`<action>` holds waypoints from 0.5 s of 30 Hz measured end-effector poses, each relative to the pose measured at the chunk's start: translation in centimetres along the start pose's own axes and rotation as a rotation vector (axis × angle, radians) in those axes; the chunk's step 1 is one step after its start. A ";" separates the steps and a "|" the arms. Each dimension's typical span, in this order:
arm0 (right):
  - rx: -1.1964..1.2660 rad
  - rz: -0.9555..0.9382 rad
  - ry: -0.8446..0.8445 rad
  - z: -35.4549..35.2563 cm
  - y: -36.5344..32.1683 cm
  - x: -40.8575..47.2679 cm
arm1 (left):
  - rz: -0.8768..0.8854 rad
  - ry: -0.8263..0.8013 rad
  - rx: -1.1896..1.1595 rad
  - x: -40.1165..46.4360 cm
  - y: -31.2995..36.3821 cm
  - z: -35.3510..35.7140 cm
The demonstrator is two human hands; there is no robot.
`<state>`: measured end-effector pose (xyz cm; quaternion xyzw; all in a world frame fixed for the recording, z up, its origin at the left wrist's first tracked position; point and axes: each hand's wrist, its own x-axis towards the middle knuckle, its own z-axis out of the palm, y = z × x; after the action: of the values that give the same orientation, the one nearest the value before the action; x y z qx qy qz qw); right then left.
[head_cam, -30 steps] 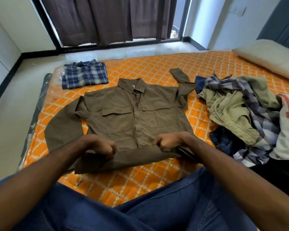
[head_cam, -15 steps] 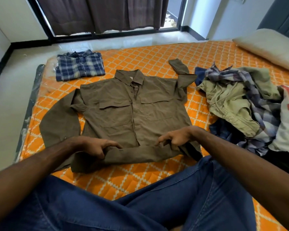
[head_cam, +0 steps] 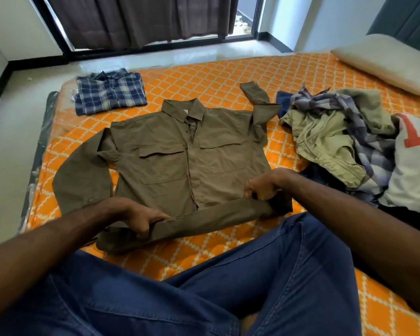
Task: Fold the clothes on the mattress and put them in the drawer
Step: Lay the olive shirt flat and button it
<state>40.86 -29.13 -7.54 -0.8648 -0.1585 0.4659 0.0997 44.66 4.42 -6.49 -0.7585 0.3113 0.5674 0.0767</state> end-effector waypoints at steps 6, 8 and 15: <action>0.390 0.093 -0.267 0.7 0.4 -0.7 | 0.130 -0.099 -0.168 1.5 -1.6 2.5; 0.479 0.138 -0.331 1.0 0.5 -0.6 | 0.135 -0.142 -0.223 2.2 -1.9 2.9; 0.654 0.133 -0.002 -0.3 -2.2 3.1 | 0.189 0.282 -0.323 2.8 -2.2 -3.4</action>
<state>42.27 -25.92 -9.04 -0.7949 0.0561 0.4985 0.3414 49.16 3.49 -8.41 -0.8001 0.2936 0.5030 -0.1436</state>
